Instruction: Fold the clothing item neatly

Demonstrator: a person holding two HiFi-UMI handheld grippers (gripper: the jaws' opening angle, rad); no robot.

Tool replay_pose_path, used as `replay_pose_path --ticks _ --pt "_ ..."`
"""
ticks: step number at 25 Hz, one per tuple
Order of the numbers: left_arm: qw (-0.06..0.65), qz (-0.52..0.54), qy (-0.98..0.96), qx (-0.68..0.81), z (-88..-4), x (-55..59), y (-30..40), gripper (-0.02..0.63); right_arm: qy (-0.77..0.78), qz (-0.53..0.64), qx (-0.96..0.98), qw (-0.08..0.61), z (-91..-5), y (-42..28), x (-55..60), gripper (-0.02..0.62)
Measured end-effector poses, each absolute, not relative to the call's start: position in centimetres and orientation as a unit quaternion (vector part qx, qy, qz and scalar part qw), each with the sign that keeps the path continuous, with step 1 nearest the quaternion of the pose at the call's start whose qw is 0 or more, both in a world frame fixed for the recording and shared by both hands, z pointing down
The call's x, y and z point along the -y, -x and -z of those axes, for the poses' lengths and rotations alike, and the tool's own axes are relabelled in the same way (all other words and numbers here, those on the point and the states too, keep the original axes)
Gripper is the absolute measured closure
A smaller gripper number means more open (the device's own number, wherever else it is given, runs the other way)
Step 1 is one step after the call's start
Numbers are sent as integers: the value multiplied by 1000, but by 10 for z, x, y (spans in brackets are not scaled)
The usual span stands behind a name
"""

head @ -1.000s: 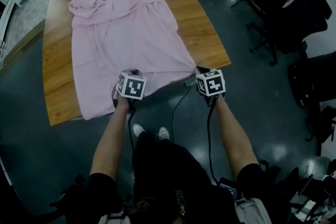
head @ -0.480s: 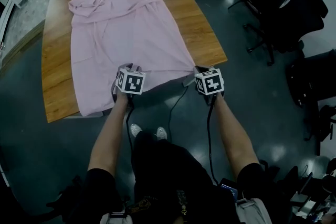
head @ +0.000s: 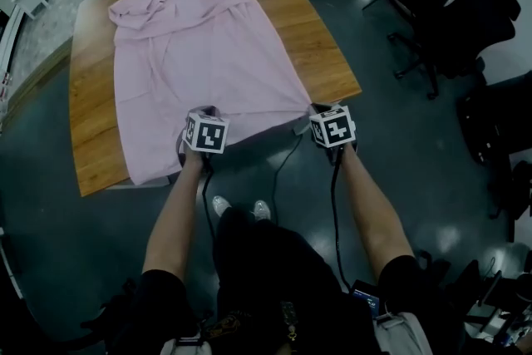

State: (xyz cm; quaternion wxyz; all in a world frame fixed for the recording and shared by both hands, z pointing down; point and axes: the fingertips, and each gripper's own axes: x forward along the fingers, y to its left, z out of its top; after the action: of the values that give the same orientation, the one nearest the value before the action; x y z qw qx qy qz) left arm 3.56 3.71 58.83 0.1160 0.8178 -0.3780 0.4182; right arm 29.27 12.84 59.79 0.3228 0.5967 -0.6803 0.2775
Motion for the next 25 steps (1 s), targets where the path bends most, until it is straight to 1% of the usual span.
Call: replay_pose_path --ticks 1,2,3,4,5,7,9,10,14,25 --pt "113 -412 -818 385 -586 -35 -34 598 -597 -277 680 324 -597 -293 -128 589" --pt "113 -408 -818 389 -585 -33 -33 571 -597 -276 680 325 -597 -293 -128 589" --pt "117 -407 -819 388 -586 -32 -34 511 -596 -275 680 326 -597 -293 -128 589" --pt "121 -408 -819 385 -588 -32 -35 476 -596 -275 680 327 -598 -292 -127 589" --pt "124 -410 -819 382 -590 -31 -37 462 -595 -274 681 328 -598 -292 -126 589" --pt "125 -413 -820 377 -593 -30 -41 468 -592 -275 683 328 -599 -292 -125 589" --pt "121 -419 -818 376 -593 -30 -42 540 -590 -277 685 326 -601 -291 -125 589" --pt "115 -422 -816 378 -593 -30 -42 591 -590 -279 685 325 -601 -291 -125 589" --pt "110 -412 -814 395 -583 -36 -36 592 -592 -279 684 322 -599 -293 -125 589" --pt "143 -394 -812 406 -572 -96 -8 594 -603 -263 672 340 -598 -303 -133 592"
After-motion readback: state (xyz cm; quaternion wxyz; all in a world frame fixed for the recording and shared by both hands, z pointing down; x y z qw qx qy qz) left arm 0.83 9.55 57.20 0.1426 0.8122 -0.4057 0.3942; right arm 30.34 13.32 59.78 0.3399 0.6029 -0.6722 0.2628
